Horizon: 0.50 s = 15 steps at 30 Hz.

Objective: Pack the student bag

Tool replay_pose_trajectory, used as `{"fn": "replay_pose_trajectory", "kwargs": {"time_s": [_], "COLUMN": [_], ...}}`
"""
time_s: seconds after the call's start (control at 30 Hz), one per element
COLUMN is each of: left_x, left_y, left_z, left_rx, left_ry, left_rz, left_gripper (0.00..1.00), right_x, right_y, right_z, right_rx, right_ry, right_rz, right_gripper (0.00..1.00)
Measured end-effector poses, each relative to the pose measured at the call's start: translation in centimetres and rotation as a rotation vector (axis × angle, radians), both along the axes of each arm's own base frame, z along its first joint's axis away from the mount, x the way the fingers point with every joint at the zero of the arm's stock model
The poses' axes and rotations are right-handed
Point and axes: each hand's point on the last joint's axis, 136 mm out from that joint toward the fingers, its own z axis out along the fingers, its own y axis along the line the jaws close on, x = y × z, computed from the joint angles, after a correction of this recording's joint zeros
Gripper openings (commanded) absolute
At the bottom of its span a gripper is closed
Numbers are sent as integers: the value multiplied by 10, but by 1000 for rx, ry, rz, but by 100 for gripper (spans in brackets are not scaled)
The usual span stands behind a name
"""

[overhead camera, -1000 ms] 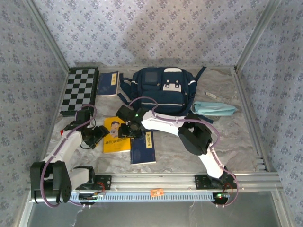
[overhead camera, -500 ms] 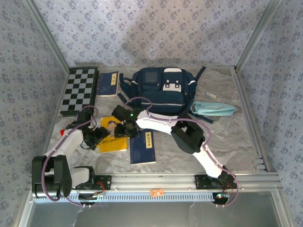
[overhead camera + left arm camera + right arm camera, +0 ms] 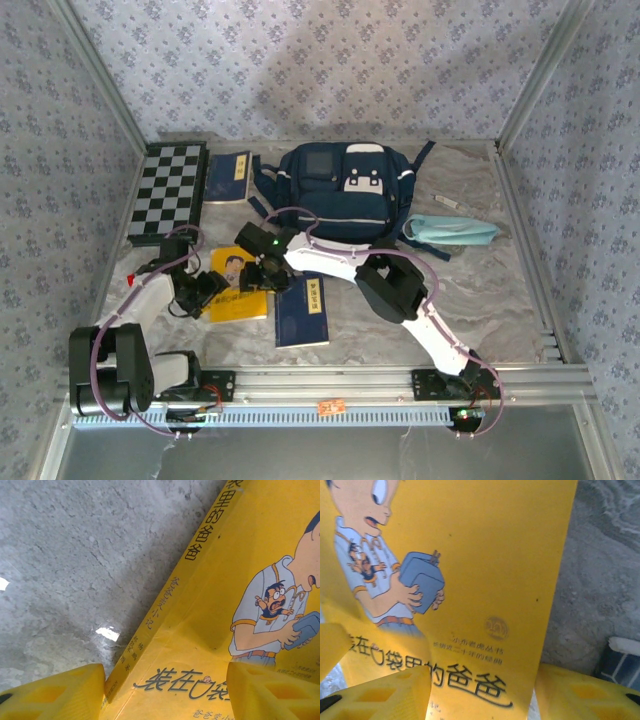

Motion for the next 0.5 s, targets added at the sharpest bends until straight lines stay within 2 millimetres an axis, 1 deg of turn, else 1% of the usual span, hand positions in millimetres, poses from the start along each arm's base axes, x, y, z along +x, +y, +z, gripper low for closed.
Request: {"fn": "replay_pose_trajectory", "kwargs": {"time_s": [0.1,0.37,0.43,0.5], "left_x": [0,0,-1,-1], "left_y": [0,1,2,2], "left_z": [0,-2,-2,-3], "left_rx": [-2,8,9,12], "left_ry": [0,4,7,8], "left_rz": [0,2,2,3], "left_gripper": [64,64,64,64], "right_x": [1,1,2,2], "right_y": [5,6,6,7], "right_z": [4,10,15,24], "right_rx": [16,18,26,44], "right_ry": [3,2,-5,-14], "right_rz": [2,4,9,13], "right_gripper": [57,53,51,48]}}
